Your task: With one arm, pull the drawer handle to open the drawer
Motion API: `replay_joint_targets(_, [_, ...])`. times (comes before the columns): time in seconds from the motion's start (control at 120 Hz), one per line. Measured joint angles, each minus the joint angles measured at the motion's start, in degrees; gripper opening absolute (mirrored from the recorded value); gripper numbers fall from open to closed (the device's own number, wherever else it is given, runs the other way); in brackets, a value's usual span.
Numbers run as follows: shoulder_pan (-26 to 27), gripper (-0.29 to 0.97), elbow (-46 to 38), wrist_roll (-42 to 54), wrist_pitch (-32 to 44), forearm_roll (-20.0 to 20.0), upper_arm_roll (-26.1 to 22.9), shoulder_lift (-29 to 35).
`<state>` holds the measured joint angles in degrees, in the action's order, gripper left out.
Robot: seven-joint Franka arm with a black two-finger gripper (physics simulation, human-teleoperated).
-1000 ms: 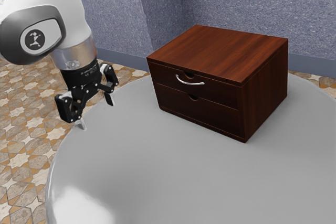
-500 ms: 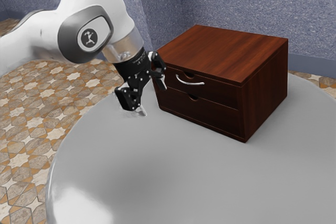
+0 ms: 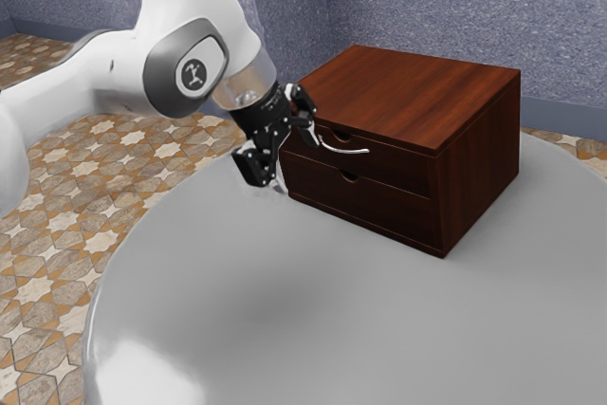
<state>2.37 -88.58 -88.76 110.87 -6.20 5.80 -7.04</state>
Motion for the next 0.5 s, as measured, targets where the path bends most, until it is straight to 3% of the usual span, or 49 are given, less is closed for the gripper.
replay_joint_targets(0.5, [-1.0,0.68,7.2,3.7,1.1,0.0,-0.1,-6.8])
